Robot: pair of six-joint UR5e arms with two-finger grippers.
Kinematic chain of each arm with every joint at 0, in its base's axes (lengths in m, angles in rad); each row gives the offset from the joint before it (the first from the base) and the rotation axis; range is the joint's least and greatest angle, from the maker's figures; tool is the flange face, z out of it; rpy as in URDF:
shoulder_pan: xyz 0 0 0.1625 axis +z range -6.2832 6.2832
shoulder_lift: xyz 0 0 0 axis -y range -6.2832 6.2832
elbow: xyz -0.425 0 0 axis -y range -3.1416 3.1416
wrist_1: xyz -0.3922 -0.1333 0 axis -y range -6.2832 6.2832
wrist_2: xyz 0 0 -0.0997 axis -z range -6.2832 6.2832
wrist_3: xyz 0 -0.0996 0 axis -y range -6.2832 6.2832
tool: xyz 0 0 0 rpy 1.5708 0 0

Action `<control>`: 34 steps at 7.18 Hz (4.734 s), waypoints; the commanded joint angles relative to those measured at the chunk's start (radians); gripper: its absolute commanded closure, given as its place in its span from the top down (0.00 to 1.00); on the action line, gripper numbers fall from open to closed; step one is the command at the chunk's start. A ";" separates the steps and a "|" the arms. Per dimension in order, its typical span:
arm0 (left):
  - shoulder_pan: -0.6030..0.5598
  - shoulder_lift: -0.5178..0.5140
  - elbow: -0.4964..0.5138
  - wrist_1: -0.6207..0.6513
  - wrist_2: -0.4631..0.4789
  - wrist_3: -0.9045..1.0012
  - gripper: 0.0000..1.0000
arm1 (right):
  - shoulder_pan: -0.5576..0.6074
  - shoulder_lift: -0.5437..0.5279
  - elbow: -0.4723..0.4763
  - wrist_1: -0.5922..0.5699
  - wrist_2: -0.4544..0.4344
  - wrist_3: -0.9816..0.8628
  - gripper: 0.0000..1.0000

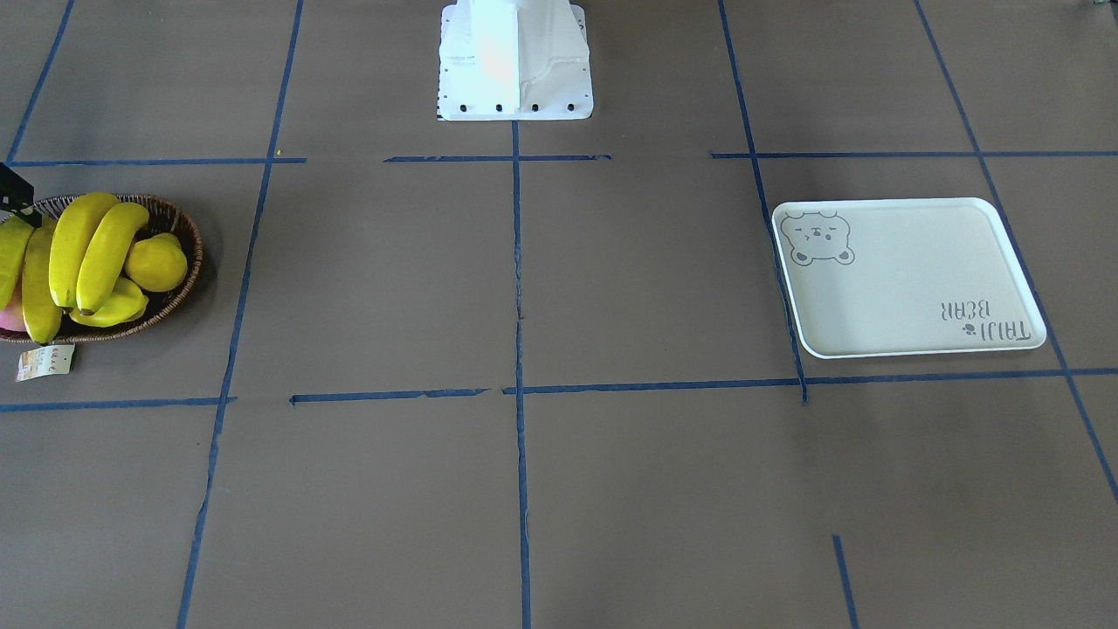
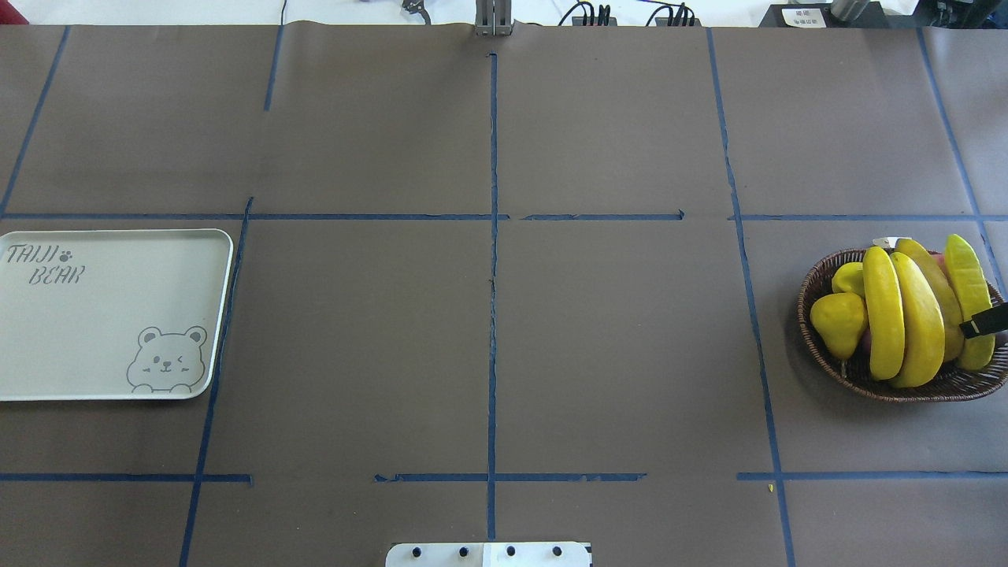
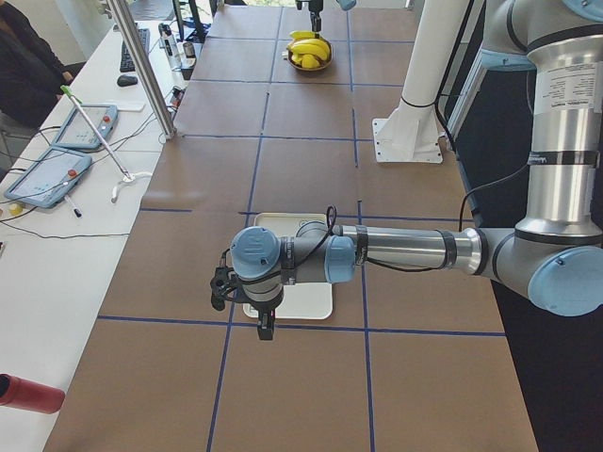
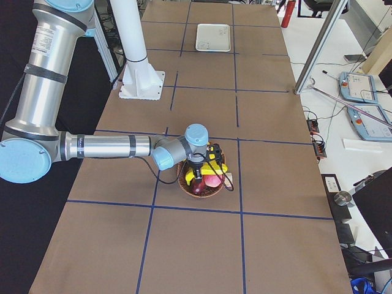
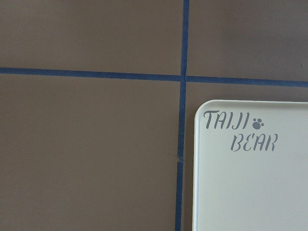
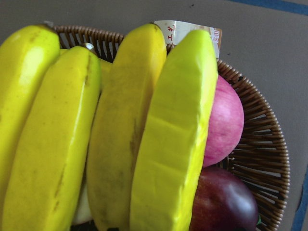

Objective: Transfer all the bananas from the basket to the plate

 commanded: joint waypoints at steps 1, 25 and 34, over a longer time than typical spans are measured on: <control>0.000 -0.001 0.002 0.000 0.000 0.001 1.00 | 0.001 0.000 -0.001 0.001 0.001 0.000 0.55; 0.656 -0.593 -0.025 -0.822 0.087 -1.527 0.99 | -0.413 0.756 0.163 -0.042 -0.248 0.988 0.03; 0.959 -0.682 -0.004 -1.088 0.318 -1.720 0.96 | -0.591 0.792 0.166 0.061 -0.353 1.011 0.02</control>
